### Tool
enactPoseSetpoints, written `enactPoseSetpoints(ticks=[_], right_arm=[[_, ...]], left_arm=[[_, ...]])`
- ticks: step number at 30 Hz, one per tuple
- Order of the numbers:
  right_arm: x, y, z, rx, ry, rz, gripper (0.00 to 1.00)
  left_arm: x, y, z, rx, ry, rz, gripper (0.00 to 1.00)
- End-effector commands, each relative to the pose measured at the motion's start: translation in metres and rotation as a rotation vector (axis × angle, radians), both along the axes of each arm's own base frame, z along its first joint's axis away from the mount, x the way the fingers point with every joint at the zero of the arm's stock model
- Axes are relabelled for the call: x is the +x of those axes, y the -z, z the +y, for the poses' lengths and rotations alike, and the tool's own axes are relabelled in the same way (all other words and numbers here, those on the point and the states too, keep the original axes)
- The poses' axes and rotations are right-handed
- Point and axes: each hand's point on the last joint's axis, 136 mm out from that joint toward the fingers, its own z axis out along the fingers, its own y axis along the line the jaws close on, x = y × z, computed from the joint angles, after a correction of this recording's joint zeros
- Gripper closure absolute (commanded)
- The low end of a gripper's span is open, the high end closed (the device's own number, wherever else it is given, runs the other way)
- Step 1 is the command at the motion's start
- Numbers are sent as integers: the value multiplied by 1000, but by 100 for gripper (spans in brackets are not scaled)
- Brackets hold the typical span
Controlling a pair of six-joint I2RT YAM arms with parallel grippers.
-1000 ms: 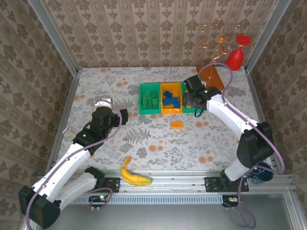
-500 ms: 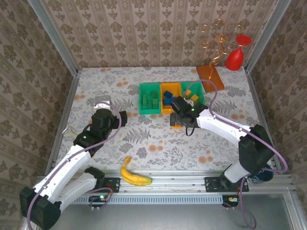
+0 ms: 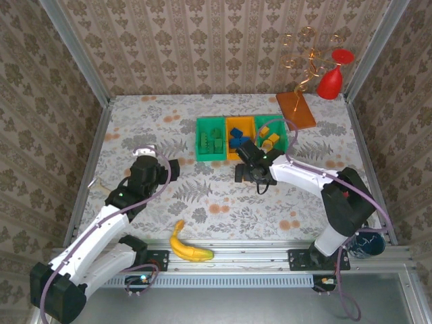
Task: Sort the legos into containers by color
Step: Pick up the lego from the center of the table.
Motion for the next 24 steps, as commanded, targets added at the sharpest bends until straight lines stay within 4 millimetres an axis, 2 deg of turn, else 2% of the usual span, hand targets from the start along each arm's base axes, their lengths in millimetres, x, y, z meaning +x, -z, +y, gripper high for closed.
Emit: enactPoseSetpoints(ticks=[1,12,24], right_arm=[[8,5,10,25,-18,4,0],[24,17,20,-7,-54,20,0],[34,29,1,-92,-22,42,2]], left_arm=[[3,-6,0,-40,-14,-20,0],[5,-1,0,-53,-22,-10,0],[6,2,1,-61,-24,-7,0]])
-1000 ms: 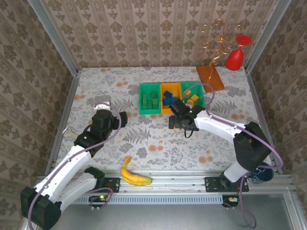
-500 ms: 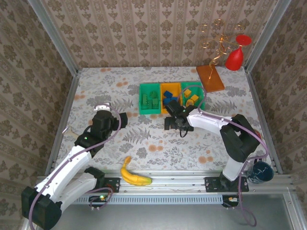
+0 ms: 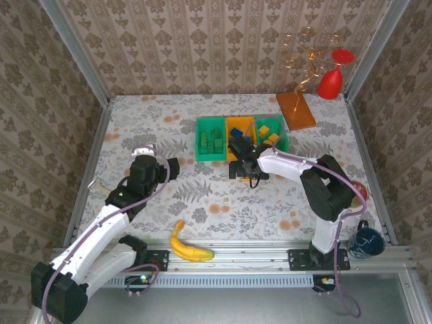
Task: Sort the legos into containers by color
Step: Pick up the lego from the center of the table.
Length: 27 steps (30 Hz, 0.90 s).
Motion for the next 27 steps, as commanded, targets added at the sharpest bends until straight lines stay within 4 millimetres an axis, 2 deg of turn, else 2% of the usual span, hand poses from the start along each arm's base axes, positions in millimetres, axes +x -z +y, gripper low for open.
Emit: enactPoseSetpoints(ticks=[1,5,14,23,27], right_arm=[[0,6,-14,-52,18,17,3],[-1,13,-16,-40,21,34,7],[-2,26,-5,-1,-2,63,16],[-16,34,0,-8,-33,101,28],[-21,33,-3,-25,-33,107,35]], left_arm=[[1,3,1,-20,-9,5,0],[1,3,1,-20,-9,5,0],[1,4,1,-23,-9,9,0],[2,5,3,-22,-18,10,0],[3,3,4,-26,-20,5,0]])
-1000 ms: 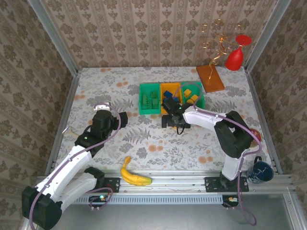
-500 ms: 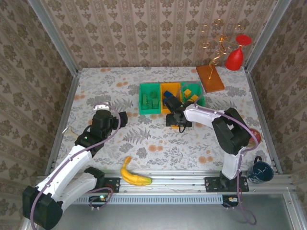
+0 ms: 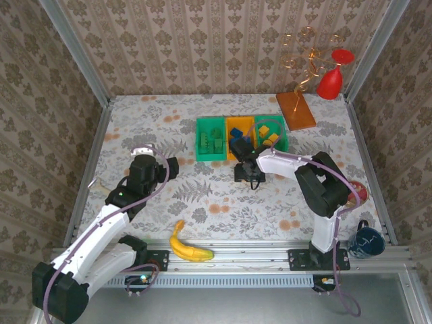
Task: Sort the legos into containers by color
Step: Pick up the lego from the center of the table.
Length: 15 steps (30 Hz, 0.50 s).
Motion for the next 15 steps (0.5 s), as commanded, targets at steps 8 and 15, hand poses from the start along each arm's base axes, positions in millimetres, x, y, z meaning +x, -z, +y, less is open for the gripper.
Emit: enactPoseSetpoints(ticks=[8,15], right_arm=[[-11,-15,-11,-40,-10,-8,53],[-11,-46,-26,-73,9,-72,58]], left_arm=[[2,0,1,-20,-5,3,0],[0,0,1,-13,1,1,0]])
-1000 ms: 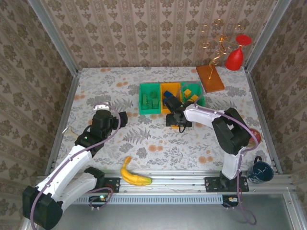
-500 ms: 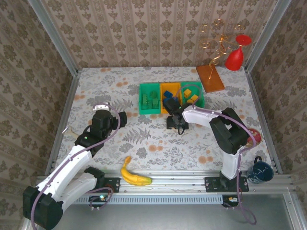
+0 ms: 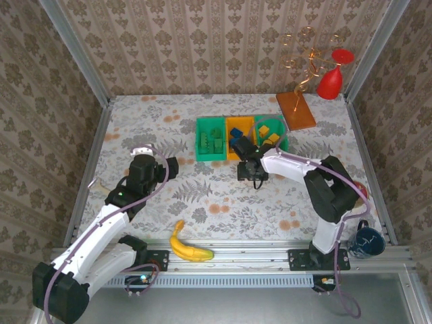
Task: Sort the legos into containers by color
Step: Pick up the lego from the center of the table, then place the lego in the container.
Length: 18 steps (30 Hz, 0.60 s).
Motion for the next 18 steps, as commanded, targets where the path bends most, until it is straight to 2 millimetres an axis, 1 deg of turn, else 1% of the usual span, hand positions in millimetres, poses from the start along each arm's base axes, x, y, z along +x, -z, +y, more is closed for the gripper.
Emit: enactPoseSetpoints(ticks=[1,4,8,13,18], right_arm=[[-8,-22,-19,-58,15,-37,59],[-9,-39,-32,-64,36,-76,60],[-6,-65,-52,-61,73,-136,61],[8,-97,-80,-29,124,-207,61],[30,-116,-98,-23,153,-245,62]], left_arm=[[3,-2,9,-5,-27,-4,0],[2,-5,10,-1,-27,-6,0],[0,-5,13,4,-32,-8,0],[-4,-5,17,7,-39,-5,0],[-6,-8,17,-5,-38,-12,0]])
